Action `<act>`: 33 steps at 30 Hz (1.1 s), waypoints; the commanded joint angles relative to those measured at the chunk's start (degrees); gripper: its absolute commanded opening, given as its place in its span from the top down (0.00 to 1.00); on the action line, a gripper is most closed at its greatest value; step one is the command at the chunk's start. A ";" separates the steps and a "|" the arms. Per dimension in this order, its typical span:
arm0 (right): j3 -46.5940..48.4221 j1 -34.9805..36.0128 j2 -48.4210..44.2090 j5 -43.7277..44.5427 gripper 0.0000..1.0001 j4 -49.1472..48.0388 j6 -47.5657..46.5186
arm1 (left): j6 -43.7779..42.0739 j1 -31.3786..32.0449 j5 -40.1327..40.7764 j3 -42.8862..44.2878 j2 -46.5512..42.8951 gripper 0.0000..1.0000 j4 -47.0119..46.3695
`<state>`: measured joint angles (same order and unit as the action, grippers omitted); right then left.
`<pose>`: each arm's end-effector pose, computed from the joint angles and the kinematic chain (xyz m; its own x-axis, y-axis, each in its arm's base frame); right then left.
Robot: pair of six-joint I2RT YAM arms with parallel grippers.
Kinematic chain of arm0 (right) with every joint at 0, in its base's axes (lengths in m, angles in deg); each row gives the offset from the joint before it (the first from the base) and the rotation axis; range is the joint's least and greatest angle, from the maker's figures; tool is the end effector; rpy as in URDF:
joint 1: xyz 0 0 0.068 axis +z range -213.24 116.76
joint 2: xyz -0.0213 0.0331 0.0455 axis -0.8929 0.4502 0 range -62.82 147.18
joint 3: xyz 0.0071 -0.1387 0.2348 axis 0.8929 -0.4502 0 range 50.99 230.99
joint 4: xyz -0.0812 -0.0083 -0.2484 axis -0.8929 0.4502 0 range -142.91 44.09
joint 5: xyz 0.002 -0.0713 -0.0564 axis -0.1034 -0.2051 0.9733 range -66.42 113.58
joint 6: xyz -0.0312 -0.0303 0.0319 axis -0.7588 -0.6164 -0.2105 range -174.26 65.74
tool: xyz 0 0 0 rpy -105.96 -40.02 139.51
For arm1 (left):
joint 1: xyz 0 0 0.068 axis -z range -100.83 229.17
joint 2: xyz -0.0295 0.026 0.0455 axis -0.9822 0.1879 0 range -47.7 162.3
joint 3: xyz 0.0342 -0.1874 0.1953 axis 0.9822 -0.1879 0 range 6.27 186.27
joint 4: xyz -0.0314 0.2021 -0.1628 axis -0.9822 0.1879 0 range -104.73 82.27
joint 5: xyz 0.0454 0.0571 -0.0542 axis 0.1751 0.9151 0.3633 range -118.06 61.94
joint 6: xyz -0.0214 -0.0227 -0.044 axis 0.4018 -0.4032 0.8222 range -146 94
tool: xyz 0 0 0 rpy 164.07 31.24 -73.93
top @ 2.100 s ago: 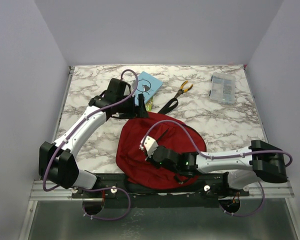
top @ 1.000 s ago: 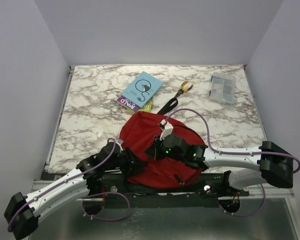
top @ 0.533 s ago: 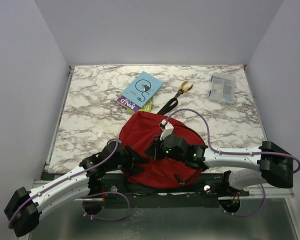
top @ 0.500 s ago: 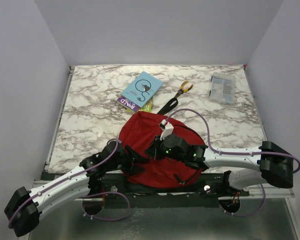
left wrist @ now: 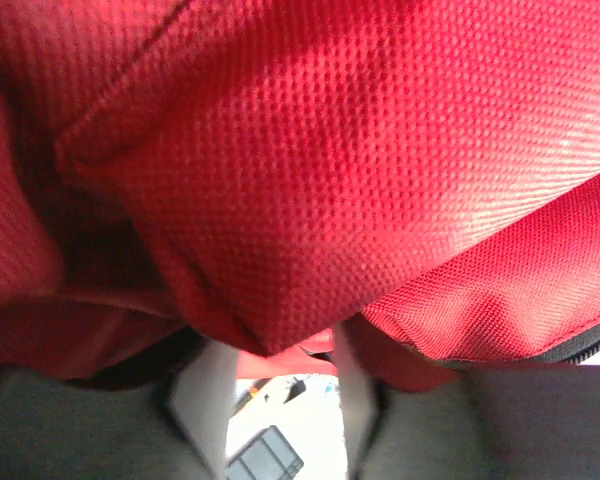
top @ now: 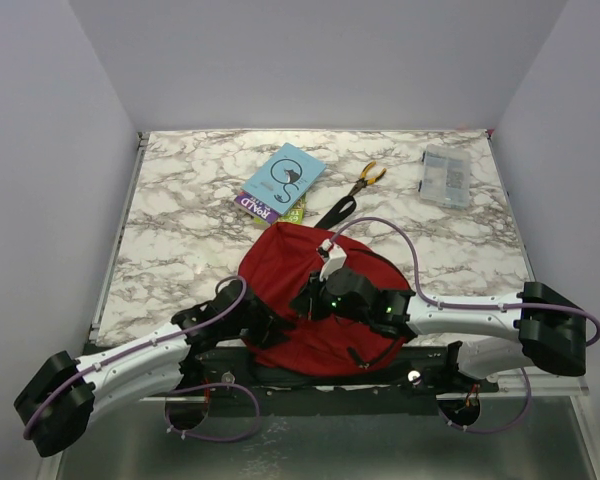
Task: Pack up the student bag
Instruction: Zip the student bag at the center of the board.
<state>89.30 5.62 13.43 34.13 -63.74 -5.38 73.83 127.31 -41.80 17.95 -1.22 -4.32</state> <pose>0.1087 0.2629 0.2169 -0.7545 0.1021 -0.6483 -0.4406 0.6533 0.6157 0.0939 -0.1174 0.1374 -0.7420 -0.6062 0.2863 -0.6092 0.4315 -0.6654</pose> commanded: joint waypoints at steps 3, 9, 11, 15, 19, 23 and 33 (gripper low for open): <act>3.24 -0.15 -0.97 1.48 0.99 -2.69 -2.89 | -0.30 0.29 5.87 -0.91 -0.52 0.80 2.70; 4.35 -1.82 -1.72 4.46 0.99 -0.64 -3.97 | -4.67 0.31 6.66 -2.61 -1.88 1.00 2.73; 4.96 -3.40 -1.67 3.84 1.00 0.30 -3.97 | -5.04 0.29 6.69 -4.03 -2.93 1.00 2.69; 4.29 -11.22 -2.22 -2.80 0.99 -0.67 -1.68 | -4.30 0.29 8.28 -6.63 -8.10 1.00 2.59; 4.46 -18.65 -2.10 -9.21 0.99 -2.54 -0.90 | -5.99 0.34 9.94 -6.59 -13.11 1.00 5.31; 5.09 -23.92 0.28 -14.52 0.99 -3.84 -1.04 | -9.39 0.30 9.01 -6.27 -14.47 1.00 5.03; 2.81 -24.85 2.10 -32.17 0.99 -6.33 -5.32 | -24.54 0.24 4.78 -0.28 -16.72 0.73 3.57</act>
<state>92.82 -19.67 14.83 12.07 -69.14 -7.06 57.57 127.57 -35.00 13.65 -17.68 -1.56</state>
